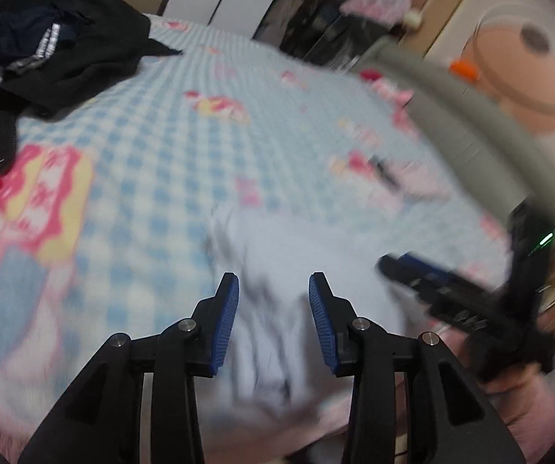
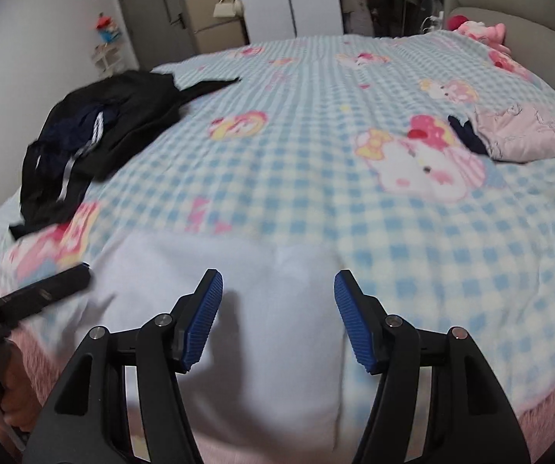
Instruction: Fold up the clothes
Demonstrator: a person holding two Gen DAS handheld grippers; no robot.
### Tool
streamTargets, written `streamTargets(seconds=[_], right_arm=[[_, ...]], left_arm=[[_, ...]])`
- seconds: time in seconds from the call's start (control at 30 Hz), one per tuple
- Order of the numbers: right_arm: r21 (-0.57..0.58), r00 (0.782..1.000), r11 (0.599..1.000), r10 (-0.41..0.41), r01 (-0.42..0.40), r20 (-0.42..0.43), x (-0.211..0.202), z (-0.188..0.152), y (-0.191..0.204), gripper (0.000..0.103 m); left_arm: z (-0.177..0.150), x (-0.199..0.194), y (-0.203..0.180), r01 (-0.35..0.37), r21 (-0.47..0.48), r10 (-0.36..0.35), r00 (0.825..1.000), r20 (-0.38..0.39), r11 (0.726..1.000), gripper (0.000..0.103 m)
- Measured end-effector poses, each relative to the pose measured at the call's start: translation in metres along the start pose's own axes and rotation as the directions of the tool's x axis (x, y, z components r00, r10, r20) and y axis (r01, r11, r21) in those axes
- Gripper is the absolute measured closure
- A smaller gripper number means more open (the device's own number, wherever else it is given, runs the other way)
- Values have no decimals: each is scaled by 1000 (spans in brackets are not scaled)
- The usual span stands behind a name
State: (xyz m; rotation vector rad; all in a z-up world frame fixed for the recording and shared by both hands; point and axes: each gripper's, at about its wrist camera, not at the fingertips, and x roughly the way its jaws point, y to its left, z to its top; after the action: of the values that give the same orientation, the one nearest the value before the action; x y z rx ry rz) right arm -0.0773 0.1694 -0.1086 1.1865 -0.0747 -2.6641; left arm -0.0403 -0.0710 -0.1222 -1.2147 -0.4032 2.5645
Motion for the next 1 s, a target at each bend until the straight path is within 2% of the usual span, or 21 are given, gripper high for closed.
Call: streamTargets(seconds=[0.03,0.1,0.17,0.23,0.27,0.33,0.4,0.47,0.53,0.57,0.6,0.63,0.67,0.7,0.77,0.83,0.87,0.93,0.97,1.0], right_arm=[[-10,1000,1000,-5,5,-9,0,-6,1,40],[-21,1000,1000,-10,10,-23,-2,-15,2,34],[-5,1000,1000,0,0,-23,-7,-17,-3,34],[11,1000,1000,10,-10,-23,-11,-19,-8,34],[19,1000,1000,16,-15,-22,-14,-20,-11,35],[34,999,999,26,-25,-22,-18,-21,-16,34],[50,999,998,36,-35,-21,-23,-23,-21,34],[66,999,997,46,-45,-20,-28,-25,-26,34],[62,998,997,48,-46,-27,-28,-29,-25,34],[55,998,997,47,-46,-32,-28,-32,-24,34],[49,998,998,47,-45,-38,-27,-35,-22,34],[55,998,998,46,-44,-33,-29,-36,-23,34],[75,999,996,45,-44,-17,-33,-34,-28,36],[100,999,994,48,-50,21,-42,-32,-33,36],[150,990,986,59,-77,127,-63,-27,-45,33],[156,989,985,57,-79,137,-68,-21,-50,29],[144,992,988,44,-61,117,-64,-22,-49,29],[122,997,992,25,-35,78,-55,-25,-46,29],[127,997,990,50,-57,58,-50,-30,-46,29],[144,994,984,98,-102,38,-44,-35,-47,29]], left_arm=[[-4,4,2,-58,0,58,998,-25,998,47],[-6,4,14,-86,-50,84,996,-34,995,39],[-4,-6,29,-62,-126,62,998,1,990,40],[-4,-21,35,-84,-157,96,993,72,984,44],[-5,-26,36,-73,-164,89,992,92,984,44],[-7,-31,37,-14,-171,32,994,106,985,44],[-10,-29,26,58,-148,-42,993,106,987,44],[-13,-30,10,66,-85,-56,993,106,994,44],[-14,-27,-7,23,-13,-22,995,93,1000,42],[-15,-22,-13,-46,12,45,996,80,999,42],[-17,-16,-13,-172,22,170,983,73,985,40],[-17,-12,-10,-288,25,285,955,83,957,40],[-15,-12,-4,-359,9,357,929,95,933,42],[-12,-16,3,-366,-26,367,924,110,930,44],[-6,-29,13,-284,-100,297,941,163,954,45],[-2,-40,10,-141,-115,165,959,232,983,44],[-2,-42,3,-82,-88,101,963,248,993,44],[-2,-34,-18,-7,-15,10,972,233,1000,43],[-4,-27,-30,5,32,-12,978,206,999,43],[-7,-20,-40,-19,77,5,985,174,997,43]])
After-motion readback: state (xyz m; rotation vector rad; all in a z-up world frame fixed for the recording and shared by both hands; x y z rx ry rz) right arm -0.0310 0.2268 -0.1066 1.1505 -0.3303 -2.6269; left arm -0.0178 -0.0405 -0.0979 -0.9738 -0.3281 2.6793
